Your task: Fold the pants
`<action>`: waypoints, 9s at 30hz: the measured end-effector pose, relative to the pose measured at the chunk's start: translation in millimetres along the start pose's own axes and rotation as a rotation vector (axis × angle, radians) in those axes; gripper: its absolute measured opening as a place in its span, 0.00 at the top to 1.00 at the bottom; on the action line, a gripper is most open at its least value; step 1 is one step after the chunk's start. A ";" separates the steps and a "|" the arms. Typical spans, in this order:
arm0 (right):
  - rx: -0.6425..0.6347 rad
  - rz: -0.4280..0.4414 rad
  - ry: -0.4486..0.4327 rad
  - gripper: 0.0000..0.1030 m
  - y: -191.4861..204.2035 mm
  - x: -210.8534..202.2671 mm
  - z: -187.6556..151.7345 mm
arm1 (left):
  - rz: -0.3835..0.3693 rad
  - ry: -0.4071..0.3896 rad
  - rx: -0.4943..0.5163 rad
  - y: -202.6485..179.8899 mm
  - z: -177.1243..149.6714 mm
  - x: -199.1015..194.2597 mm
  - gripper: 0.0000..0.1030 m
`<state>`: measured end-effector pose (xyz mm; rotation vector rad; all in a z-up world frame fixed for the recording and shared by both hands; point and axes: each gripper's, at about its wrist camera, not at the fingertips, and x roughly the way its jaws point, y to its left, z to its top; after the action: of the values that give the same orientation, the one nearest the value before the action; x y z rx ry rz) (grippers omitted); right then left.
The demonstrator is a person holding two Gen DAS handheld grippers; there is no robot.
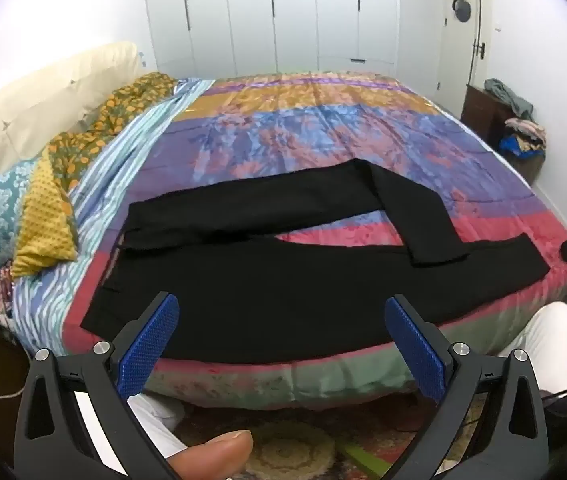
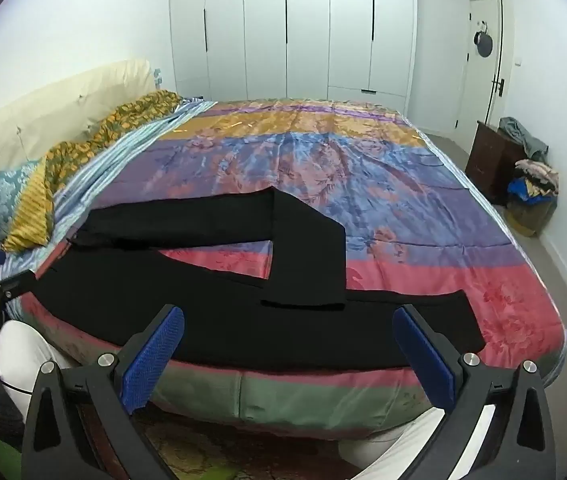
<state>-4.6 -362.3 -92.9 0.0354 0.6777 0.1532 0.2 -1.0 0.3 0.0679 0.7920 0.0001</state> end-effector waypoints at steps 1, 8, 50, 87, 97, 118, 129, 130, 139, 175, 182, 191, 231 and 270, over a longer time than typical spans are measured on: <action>0.005 -0.003 -0.017 0.00 -2.0 -2.8 1.2 | -0.001 0.000 0.006 0.2 0.4 0.1 0.00; 0.053 -0.026 -0.052 0.00 -21.3 -10.5 2.0 | 0.051 -0.014 0.022 6.0 2.0 -0.9 0.00; 0.069 0.010 0.071 0.00 2.8 6.3 -8.2 | -0.016 0.012 0.014 -7.3 1.0 -0.6 0.00; 0.062 0.020 0.084 0.00 9.8 7.3 -6.0 | -0.029 0.017 0.025 -14.3 1.3 -0.7 0.00; 0.061 0.021 0.084 0.00 9.2 7.7 -6.8 | -0.031 0.022 0.016 -11.4 -0.2 0.2 0.00; 0.061 0.020 0.083 0.00 9.3 7.8 -7.4 | -0.028 0.022 0.020 -7.6 -0.3 1.8 0.00; 0.061 0.017 0.080 0.00 8.5 7.3 -9.3 | 0.021 -0.027 0.064 -13.3 0.3 -6.3 0.00; 0.061 0.016 0.078 0.00 8.2 7.2 -10.1 | 0.027 -0.031 0.063 -14.7 1.1 -6.8 0.00; 0.065 0.013 0.078 0.00 5.2 6.8 -11.7 | 0.059 -0.038 0.066 -11.9 2.4 -3.8 0.00; 0.086 0.027 0.097 0.00 0.6 6.6 -13.4 | -0.015 0.055 0.055 -12.7 -2.1 2.6 0.00; 0.064 0.009 0.089 0.00 6.1 4.7 -11.9 | -0.028 0.064 0.069 -15.9 -2.3 3.7 0.00; 0.067 -0.006 0.091 0.00 5.4 6.1 -12.5 | -0.029 0.063 0.070 -18.5 -2.6 3.8 0.00; 0.049 -0.001 0.102 0.00 5.6 7.8 -13.3 | -0.009 0.100 0.028 -8.6 -2.3 13.9 0.00; 0.042 0.120 0.185 0.00 19.8 43.8 -31.5 | 0.009 0.127 -0.012 1.9 -9.4 21.8 0.01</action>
<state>6.7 -336.6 -143.1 0.1033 0.8637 0.2604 8.9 2.0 -21.6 0.0610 0.9187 0.0177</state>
